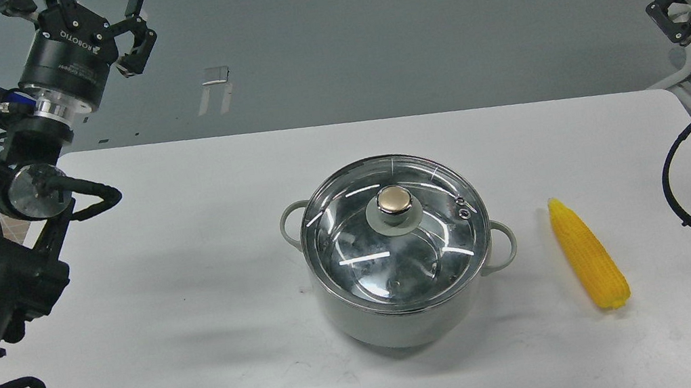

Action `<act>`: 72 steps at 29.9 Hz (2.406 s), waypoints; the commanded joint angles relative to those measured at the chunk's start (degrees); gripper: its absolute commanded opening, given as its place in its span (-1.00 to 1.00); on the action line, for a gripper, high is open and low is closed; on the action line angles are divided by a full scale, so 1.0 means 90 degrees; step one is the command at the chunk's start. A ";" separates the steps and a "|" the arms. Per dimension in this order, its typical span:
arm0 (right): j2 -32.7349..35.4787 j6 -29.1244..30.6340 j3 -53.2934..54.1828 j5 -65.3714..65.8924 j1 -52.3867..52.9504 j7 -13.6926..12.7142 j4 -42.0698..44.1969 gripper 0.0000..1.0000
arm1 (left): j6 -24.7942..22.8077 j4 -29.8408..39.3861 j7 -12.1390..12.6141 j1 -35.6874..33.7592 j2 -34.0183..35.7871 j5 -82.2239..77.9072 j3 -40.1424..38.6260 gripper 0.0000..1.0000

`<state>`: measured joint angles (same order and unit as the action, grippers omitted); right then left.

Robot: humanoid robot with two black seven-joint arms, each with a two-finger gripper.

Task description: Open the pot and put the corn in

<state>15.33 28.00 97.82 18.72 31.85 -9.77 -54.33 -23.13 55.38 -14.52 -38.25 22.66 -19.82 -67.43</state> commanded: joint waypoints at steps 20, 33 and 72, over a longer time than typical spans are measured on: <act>0.0103 0.0000 0.0001 0.0127 0.0005 0.0011 0.0167 1.00 | -0.0066 -0.0158 0.0090 -0.0203 0.0022 -0.0005 0.0001 0.95; 0.0015 0.0000 -0.0195 0.0508 0.0611 0.0021 0.0509 1.00 | -0.0164 0.0086 0.0832 -0.0106 0.0071 0.0024 -0.0008 0.95; 0.0015 0.0000 0.0303 0.0430 -0.0385 0.0128 -0.0145 1.00 | 0.0393 0.4452 0.0246 0.0021 0.0764 -1.1411 0.3449 0.60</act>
<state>15.47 28.00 100.45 22.58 28.65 -8.70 -55.39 -19.65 95.48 -12.31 -38.16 29.91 -121.70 -37.41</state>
